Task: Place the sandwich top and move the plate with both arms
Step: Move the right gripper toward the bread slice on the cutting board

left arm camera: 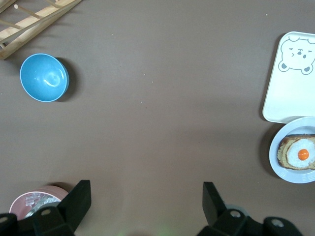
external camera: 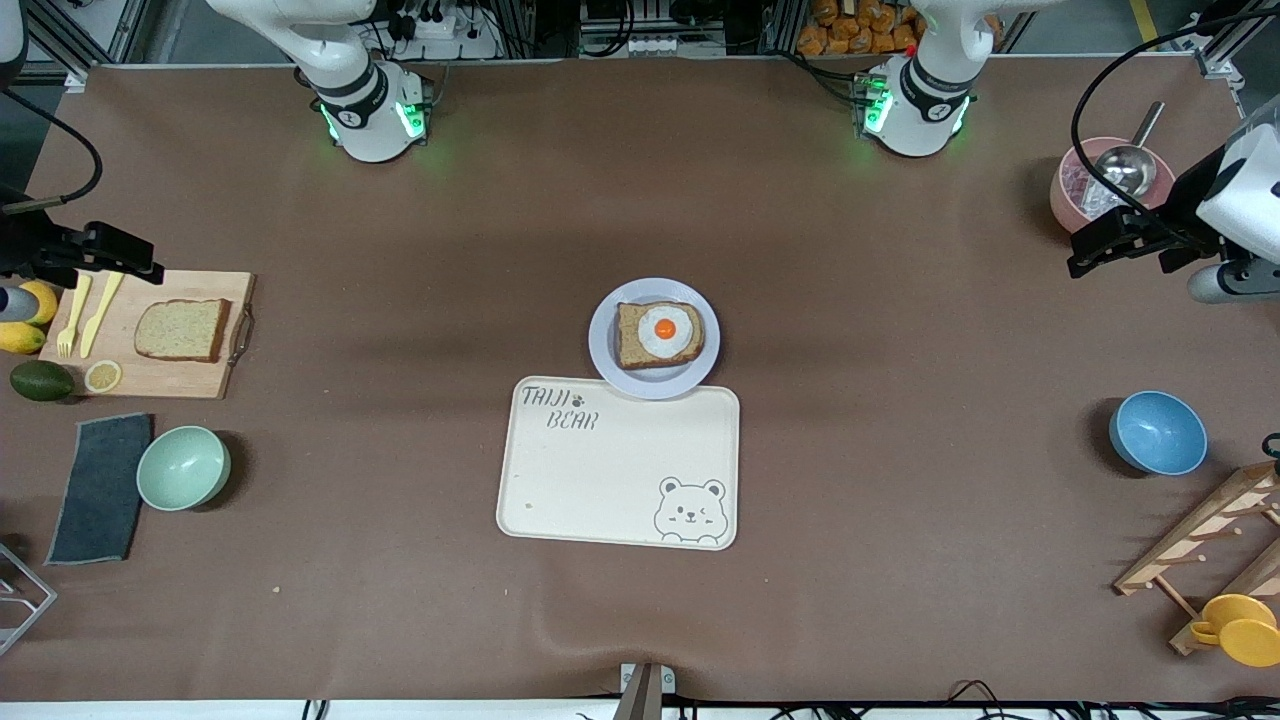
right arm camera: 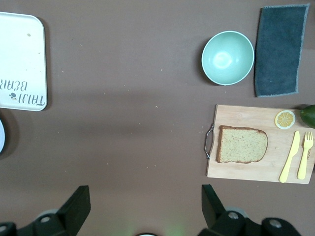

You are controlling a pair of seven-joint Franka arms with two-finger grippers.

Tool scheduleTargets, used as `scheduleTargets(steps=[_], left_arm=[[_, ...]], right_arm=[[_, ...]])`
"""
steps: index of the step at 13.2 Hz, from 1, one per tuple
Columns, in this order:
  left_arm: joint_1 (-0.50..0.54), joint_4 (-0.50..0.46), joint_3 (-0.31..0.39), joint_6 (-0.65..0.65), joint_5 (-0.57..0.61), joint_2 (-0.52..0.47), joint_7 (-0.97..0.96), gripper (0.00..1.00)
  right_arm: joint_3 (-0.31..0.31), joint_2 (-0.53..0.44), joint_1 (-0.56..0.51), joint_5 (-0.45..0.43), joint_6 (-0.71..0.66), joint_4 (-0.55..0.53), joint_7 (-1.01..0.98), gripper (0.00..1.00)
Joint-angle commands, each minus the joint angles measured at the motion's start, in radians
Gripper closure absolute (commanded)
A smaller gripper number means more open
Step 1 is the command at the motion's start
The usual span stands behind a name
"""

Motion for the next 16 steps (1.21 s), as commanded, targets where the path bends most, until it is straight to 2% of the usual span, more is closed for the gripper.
scheduleTargets(steps=[1,6,10,16], left_arm=[[0.007,-0.004,-0.004,-0.009,-0.015,-0.007,0.008,0.00],[-0.001,0.027,-0.002,-0.007,-0.010,0.009,0.014,0.00],[0.013,0.027,0.001,0.010,-0.072,0.036,0.029,0.00],[-0.004,0.024,-0.002,0.043,-0.069,0.098,0.023,0.00]], right_arm=[[0.003,0.001,-0.011,0.000,-0.008,0.003,-0.009,0.00],[0.003,0.001,-0.015,0.000,-0.011,-0.003,-0.013,0.00],[0.002,0.020,-0.023,0.009,-0.032,0.002,-0.010,0.00],[0.000,0.129,-0.135,0.011,-0.025,0.009,-0.013,0.00]])
